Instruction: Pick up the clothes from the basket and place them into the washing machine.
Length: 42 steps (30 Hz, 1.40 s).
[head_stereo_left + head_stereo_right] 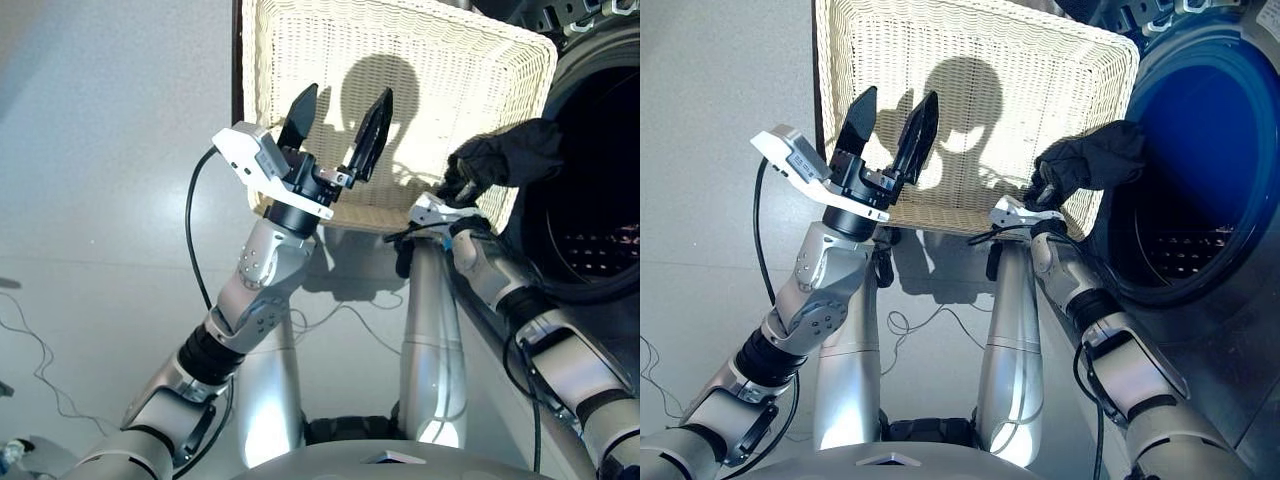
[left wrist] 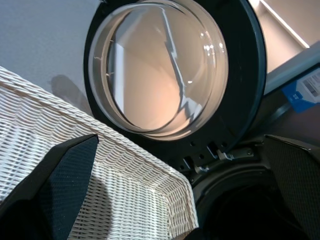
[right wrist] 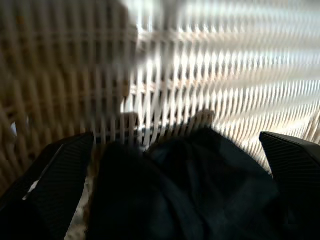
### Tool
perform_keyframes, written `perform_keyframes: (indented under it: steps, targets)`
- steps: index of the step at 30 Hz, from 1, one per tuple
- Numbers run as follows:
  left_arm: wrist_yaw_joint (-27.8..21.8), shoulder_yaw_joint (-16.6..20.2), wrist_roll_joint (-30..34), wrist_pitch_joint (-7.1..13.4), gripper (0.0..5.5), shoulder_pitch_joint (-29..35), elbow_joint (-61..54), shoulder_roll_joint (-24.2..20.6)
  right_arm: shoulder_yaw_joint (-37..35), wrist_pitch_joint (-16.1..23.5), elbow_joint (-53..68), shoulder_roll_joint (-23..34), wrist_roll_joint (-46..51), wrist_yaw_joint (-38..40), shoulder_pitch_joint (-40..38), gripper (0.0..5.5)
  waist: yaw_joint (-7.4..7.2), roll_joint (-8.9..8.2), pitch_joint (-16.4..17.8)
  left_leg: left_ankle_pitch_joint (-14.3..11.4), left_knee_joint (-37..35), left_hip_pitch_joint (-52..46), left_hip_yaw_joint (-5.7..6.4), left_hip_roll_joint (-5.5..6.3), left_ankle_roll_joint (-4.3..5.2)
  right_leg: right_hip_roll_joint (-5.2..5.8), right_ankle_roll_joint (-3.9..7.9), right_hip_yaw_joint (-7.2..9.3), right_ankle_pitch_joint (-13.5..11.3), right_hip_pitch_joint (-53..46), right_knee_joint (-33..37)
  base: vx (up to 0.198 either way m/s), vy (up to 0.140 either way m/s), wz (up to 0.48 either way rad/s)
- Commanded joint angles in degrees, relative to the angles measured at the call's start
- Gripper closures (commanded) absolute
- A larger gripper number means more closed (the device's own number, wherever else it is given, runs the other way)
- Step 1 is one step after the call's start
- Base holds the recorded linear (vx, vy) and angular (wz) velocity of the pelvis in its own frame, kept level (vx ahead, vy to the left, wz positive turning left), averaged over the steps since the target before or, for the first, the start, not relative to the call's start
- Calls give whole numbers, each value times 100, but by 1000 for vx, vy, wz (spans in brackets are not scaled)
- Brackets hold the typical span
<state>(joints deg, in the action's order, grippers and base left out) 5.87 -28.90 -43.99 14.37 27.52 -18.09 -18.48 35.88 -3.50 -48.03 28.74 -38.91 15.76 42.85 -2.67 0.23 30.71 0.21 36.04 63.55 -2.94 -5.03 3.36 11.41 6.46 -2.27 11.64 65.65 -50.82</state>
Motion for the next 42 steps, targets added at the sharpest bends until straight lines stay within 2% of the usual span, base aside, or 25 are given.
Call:
perform_keyframes:
  steps: [1,11,19,22,27,30,32,33,34,36,38,42]
  targets:
    - [-271,62,206,97,0,51,-509,128,241,-244,-369,170,-613,-170,243,0,256,125,-91,-715,590,-84,-2,-40,132,-177,5,75,-629,-93,899,0,0,0]
    - [-439,15,202,-28,0,49,-415,137,676,-282,-1373,276,-790,-645,766,0,305,104,-91,-656,501,-74,47,-7,145,-159,-1,121,-671,-112,977,0,0,0]
    - [-548,-179,128,13,0,133,-407,82,1015,-293,-2545,593,-723,-607,1297,0,389,160,-91,-629,495,-27,74,19,153,-120,8,155,-712,-83,1011,0,0,0]
    - [-557,-237,122,4,0,166,-454,18,1028,-273,-2968,728,-417,-625,1521,0,447,199,-91,-607,481,-8,68,34,150,-118,9,155,-735,-75,1029,0,0,0]
    - [-558,-275,137,-20,0,186,-493,-16,909,-218,-3218,875,13,-618,1609,0,464,215,-91,-594,469,-6,83,55,151,-100,10,175,-745,-80,1035,0,0,0]
    - [-596,-277,218,-19,0,195,-491,-50,740,38,-3123,1075,551,-562,1520,0,460,191,-91,-582,430,-24,93,74,149,-99,14,189,-735,-104,1071,0,0,0]
    - [-620,-247,249,22,0,177,-489,-73,636,191,-2900,1134,845,-461,1418,0,443,169,-91,-577,418,-27,86,68,148,-101,13,192,-729,-102,1074,0,0,0]
    - [-590,-228,244,26,0,167,-533,-64,633,91,-2610,823,853,-472,1434,0,438,153,-91,-575,421,-21,79,63,141,-113,5,190,-733,-97,1085,0,0,0]
    - [-526,-68,328,18,0,131,-548,-96,528,222,-1913,747,1022,-461,1286,0,380,88,-91,-580,436,-1,64,54,142,-129,5,175,-729,-75,1082,0,0,0]
    - [-459,149,440,-57,0,21,-556,-143,260,198,-564,970,1112,-478,930,0,257,-55,-91,-607,452,0,49,43,140,-154,1,152,-707,-61,1078,0,0,0]
    - [-363,306,526,-91,0,-66,-526,-87,-204,139,818,1210,1171,-545,446,0,136,-176,-91,-627,444,0,30,43,126,-165,1,136,-680,-38,1062,0,0,0]
    - [-312,434,577,-122,0,-77,-438,2,-1418,197,2898,1492,1435,-649,-761,0,-23,-289,-91,-646,466,24,26,36,92,-157,10,107,-654,7,1024,0,0,0]
